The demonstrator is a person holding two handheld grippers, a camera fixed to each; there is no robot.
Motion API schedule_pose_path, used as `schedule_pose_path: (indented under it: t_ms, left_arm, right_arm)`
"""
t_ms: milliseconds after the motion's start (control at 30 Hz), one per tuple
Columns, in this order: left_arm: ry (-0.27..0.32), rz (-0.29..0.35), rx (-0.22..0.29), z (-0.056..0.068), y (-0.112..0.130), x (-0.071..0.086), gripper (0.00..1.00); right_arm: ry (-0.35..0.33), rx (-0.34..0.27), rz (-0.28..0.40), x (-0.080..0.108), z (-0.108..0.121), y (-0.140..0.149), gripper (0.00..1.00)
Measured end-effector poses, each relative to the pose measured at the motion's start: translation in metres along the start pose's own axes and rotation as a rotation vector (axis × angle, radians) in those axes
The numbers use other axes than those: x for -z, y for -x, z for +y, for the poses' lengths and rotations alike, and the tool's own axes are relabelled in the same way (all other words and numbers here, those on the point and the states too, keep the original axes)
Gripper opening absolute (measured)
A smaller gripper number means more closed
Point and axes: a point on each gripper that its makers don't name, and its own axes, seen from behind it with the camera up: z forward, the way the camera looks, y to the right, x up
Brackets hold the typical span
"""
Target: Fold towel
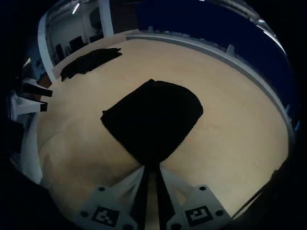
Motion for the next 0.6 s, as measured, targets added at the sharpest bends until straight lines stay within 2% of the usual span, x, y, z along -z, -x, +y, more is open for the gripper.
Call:
schedule_pose_path:
  t_ms: [200, 600]
  left_arm:
    - [0.000, 0.000, -0.001, 0.001, -0.002, 0.000, 0.98]
    - [0.002, 0.004, -0.008, 0.006, -0.009, 0.002, 0.98]
  right_arm:
    - [0.016, 0.005, 0.010, 0.003, 0.004, -0.004, 0.05]
    - [0.018, 0.006, 0.074, 0.019, 0.012, -0.032, 0.05]
